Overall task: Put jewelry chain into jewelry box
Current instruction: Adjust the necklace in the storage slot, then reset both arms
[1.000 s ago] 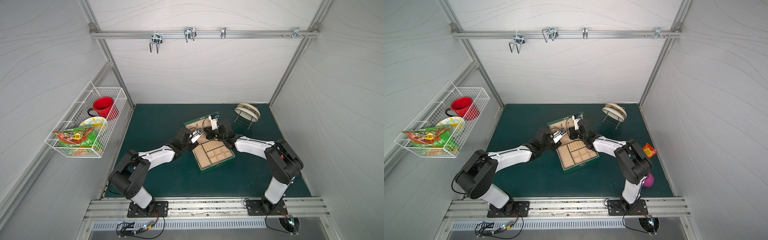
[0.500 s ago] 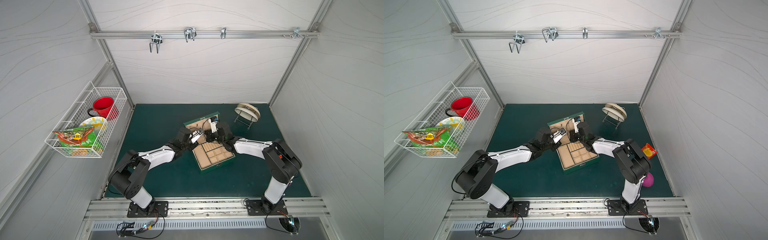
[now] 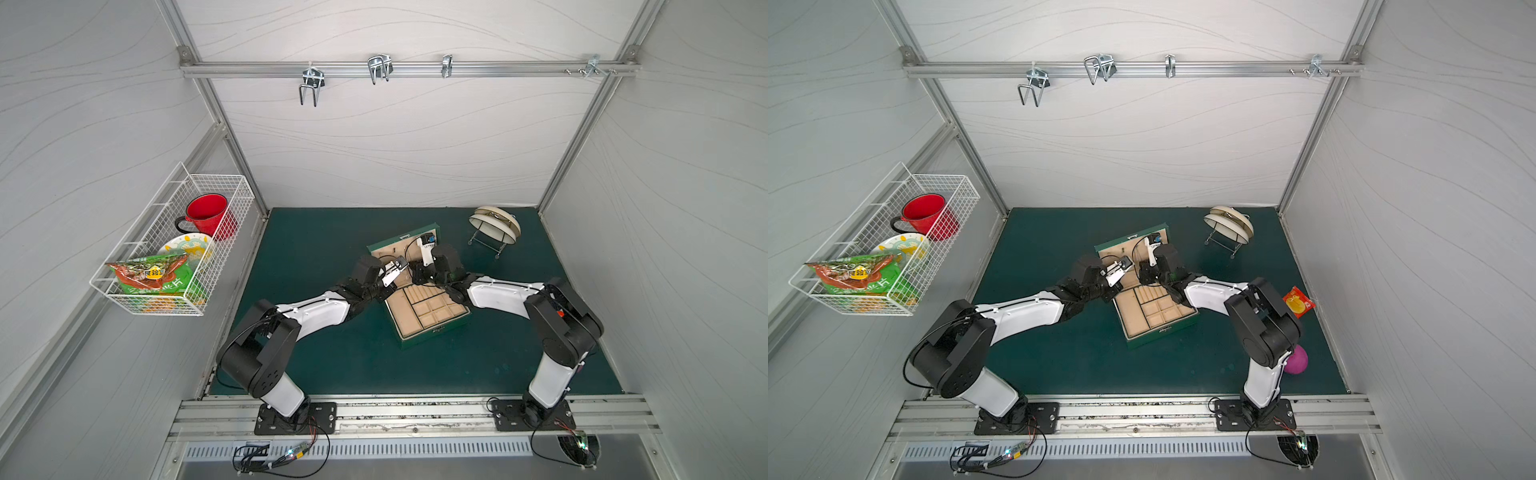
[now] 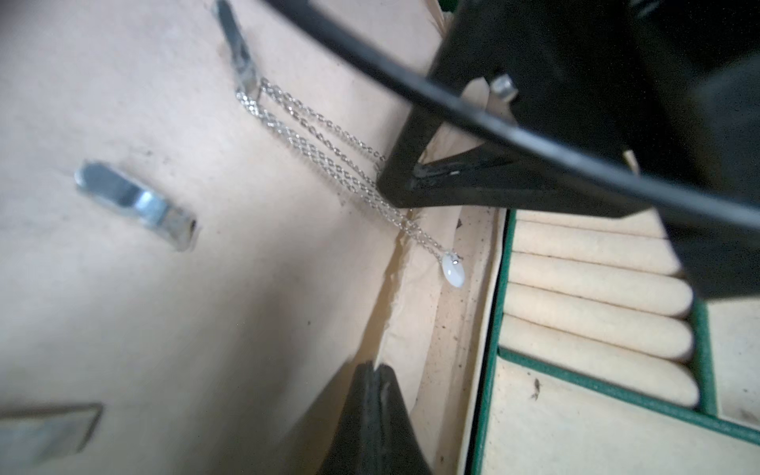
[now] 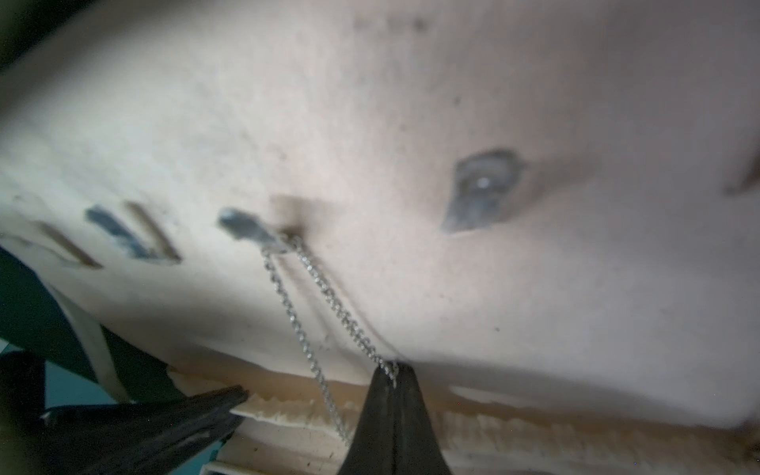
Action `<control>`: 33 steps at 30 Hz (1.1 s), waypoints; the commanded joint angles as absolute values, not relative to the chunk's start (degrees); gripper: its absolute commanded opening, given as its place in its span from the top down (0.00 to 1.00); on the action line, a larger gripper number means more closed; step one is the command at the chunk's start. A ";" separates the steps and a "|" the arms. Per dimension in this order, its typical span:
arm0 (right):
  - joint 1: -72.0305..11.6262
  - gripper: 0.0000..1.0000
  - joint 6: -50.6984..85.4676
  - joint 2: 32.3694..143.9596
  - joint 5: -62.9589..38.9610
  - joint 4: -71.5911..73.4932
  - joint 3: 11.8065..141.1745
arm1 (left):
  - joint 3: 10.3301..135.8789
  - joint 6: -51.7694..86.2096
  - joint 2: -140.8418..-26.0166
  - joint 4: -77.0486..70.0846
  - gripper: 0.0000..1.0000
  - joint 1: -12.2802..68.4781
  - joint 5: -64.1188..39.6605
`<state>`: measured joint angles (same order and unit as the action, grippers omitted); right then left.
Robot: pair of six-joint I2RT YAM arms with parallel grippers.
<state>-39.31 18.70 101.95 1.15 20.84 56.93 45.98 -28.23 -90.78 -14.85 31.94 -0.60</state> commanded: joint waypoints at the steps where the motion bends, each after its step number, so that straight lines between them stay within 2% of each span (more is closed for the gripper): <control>1: -39.32 1.00 19.81 102.05 0.61 18.74 56.69 | 46.85 -27.21 -90.49 -14.07 1.00 31.29 -0.09; 7: -39.30 0.80 19.45 97.70 -0.95 16.86 57.10 | 47.39 -26.36 -90.48 -14.07 1.00 31.27 -0.18; 11: -39.29 0.60 19.33 94.43 -0.54 16.39 56.01 | 47.81 -25.98 -90.58 -14.06 1.00 31.29 -0.44; 14: -39.29 0.52 19.29 91.85 0.48 15.60 55.02 | 48.07 -25.63 -90.79 -14.02 0.97 31.29 -0.40; 17: -39.22 0.47 19.03 89.06 2.45 14.31 53.53 | 48.29 -24.77 -90.22 -13.93 0.88 31.29 -0.54; 20: -39.13 0.41 18.89 84.63 4.19 14.08 50.53 | 48.30 -23.70 -89.02 -13.73 0.70 31.28 -1.22; 24: -38.94 0.29 18.35 75.90 6.79 13.40 45.42 | 48.08 -22.03 -84.87 -12.76 0.53 31.31 -5.71; 25: -38.74 0.24 18.04 73.11 7.96 12.98 44.03 | 47.92 -21.30 -83.24 -12.53 0.46 31.31 -7.53; 26: -38.35 0.20 17.71 70.37 9.01 12.72 42.69 | 47.71 -20.76 -81.39 -12.34 0.34 31.36 -9.50; 28: -36.54 0.13 17.03 63.46 10.94 11.34 39.94 | 47.23 -18.05 -76.64 -11.95 0.18 31.33 -14.77; 30: -33.64 0.06 16.83 57.82 11.76 9.64 38.09 | 46.56 -14.35 -72.17 -11.38 0.12 31.32 -18.41; 33: -26.63 0.01 16.72 50.68 12.07 6.88 35.25 | 41.97 -5.84 -64.10 -14.05 0.06 30.54 -15.27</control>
<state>-30.61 17.56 54.65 9.41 10.81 37.47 44.71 -14.68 -69.71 -11.46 31.07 -13.34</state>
